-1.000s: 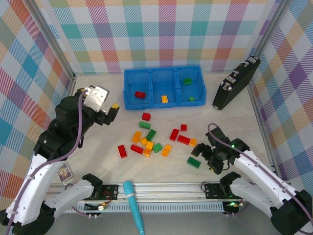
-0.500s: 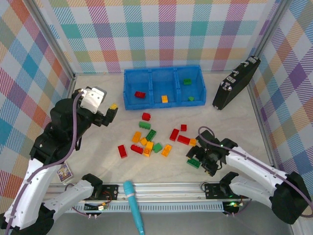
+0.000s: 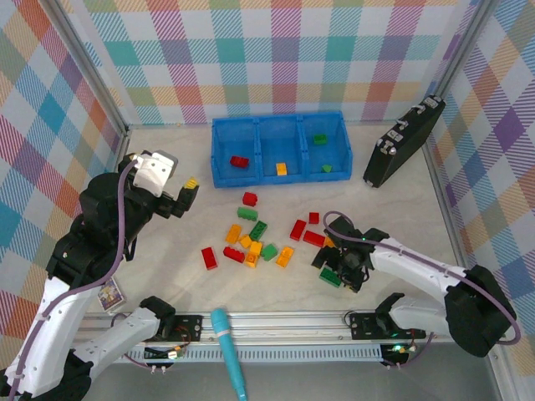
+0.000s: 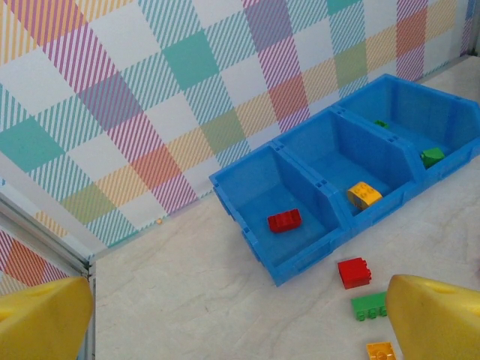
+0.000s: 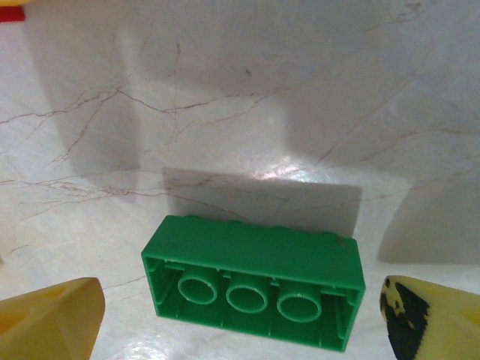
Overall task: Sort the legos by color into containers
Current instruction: Pick up the lego from the bottom-center of the table.
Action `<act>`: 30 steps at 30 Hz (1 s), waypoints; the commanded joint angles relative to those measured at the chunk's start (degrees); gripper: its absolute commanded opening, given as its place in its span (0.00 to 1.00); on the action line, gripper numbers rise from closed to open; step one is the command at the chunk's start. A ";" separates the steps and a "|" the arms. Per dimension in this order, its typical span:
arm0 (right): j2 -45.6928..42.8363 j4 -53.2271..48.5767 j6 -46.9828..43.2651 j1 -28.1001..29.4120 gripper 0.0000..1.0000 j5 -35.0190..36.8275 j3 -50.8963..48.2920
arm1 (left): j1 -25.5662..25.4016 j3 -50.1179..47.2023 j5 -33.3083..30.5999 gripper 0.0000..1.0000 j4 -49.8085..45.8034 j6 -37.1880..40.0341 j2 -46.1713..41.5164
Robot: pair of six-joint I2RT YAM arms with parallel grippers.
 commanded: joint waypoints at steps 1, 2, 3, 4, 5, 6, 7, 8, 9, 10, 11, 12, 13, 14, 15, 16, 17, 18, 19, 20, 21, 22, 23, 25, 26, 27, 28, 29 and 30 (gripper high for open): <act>2.09 1.41 -1.72 0.44 0.93 0.11 1.26 | -0.82 -0.53 -0.40 1.00 2.17 -0.44 -0.56; 2.65 1.58 -1.87 0.42 0.92 0.15 1.27 | -0.78 -0.53 -0.51 1.00 2.21 -0.48 -0.64; 3.20 1.90 -2.13 0.38 0.91 0.15 1.35 | -0.78 -0.53 -0.58 1.00 2.22 -0.52 -0.73; 3.72 2.14 -2.35 0.40 0.90 0.24 1.43 | -0.78 -0.62 -0.63 1.00 2.26 -0.48 -0.82; 4.11 2.23 -2.57 0.43 0.89 0.28 1.57 | -0.78 -0.61 -0.64 1.00 2.22 -0.48 -0.82; 4.58 2.30 -2.83 0.43 0.88 0.40 1.70 | -0.78 -0.60 -0.73 1.00 2.22 -0.48 -0.82; 5.01 2.32 -3.10 0.39 0.86 0.48 1.86 | -0.78 -0.68 -0.81 1.00 2.22 -0.52 -0.91; 5.43 2.24 -3.47 0.44 0.84 0.63 2.11 | -0.78 -0.72 -0.88 1.00 2.27 -0.50 -0.91; 5.78 2.07 -3.79 0.48 0.82 0.67 2.27 | -0.78 -0.74 -0.87 1.00 2.31 -0.48 -0.93; 6.19 1.97 -4.13 0.44 0.80 0.76 2.47 | -0.78 -0.88 -0.91 1.00 2.22 -0.48 -0.95; 6.55 1.84 -4.42 0.46 0.77 0.90 2.58 | -0.78 -0.84 -0.96 1.00 2.30 -0.46 -1.00; 6.82 1.76 -4.66 0.44 0.74 1.00 2.67 | -0.78 -0.92 -1.02 1.00 2.30 -0.48 -1.05; 7.10 1.75 -4.89 0.43 0.71 1.16 2.74 | -0.78 -0.92 -1.12 1.00 2.30 -0.48 -1.09; 7.43 1.75 -5.13 0.44 0.69 1.28 2.80 | -0.78 -0.97 -1.13 1.00 2.30 -0.48 -1.24; 7.80 1.83 -5.39 0.44 0.67 1.37 2.86 | -0.78 -1.01 -1.15 1.00 2.32 -0.48 -1.18; 8.37 1.84 -5.87 0.44 0.64 1.46 3.21 | -0.78 -1.05 -1.20 1.00 2.30 -0.48 -1.31; 8.97 1.88 -6.24 0.43 0.61 1.51 3.56 | -0.78 -1.11 -1.28 1.00 2.30 -0.48 -1.43; 9.55 1.80 -6.84 0.44 0.59 1.55 4.05 | -0.78 -1.14 -1.30 1.00 2.30 -0.44 -1.53; 10.21 1.45 -7.58 0.44 0.57 1.85 4.90 | -0.78 -1.13 -1.46 1.00 2.26 -0.48 -1.61; 10.82 0.95 -8.57 0.44 0.55 2.31 5.90 | -0.78 -1.14 -1.50 1.00 2.15 -0.48 -1.75; 11.27 0.51 -9.70 0.35 0.54 2.87 7.10 | -0.78 -1.12 -1.47 1.00 2.13 -0.43 -1.79; 11.92 -0.37 -11.39 0.22 0.53 3.57 8.74 | -0.78 -1.09 -1.57 1.00 2.13 -0.39 -1.92; 12.66 -1.33 -13.32 -0.18 0.53 4.27 10.90 | -0.78 -1.13 -1.64 1.00 2.13 -0.31 -2.05; 14.14 -3.92 -17.50 -1.46 0.52 5.88 15.55 | -0.78 -1.11 -1.85 1.00 2.13 -0.22 -2.22; 14.86 -5.37 -19.98 -2.26 0.52 6.95 18.32 | -0.78 -1.13 -1.84 1.00 2.04 -0.17 -2.34; 15.40 -6.46 -21.97 -2.98 0.52 8.05 20.67 | -0.78 -1.14 -1.94 1.00 2.04 -0.13 -2.46; 15.93 -7.17 -24.50 -3.90 0.51 9.44 23.28 | -0.78 -1.23 -2.00 1.00 2.12 -0.13 -2.57; 16.53 -7.42 -26.93 -4.77 0.52 10.59 25.52 | -0.78 -1.40 -2.08 1.00 2.27 -0.06 -2.79; 17.44 -7.77 -29.69 -5.98 0.52 11.90 28.22 | -0.78 -1.75 -2.24 1.00 2.51 -0.04 -2.99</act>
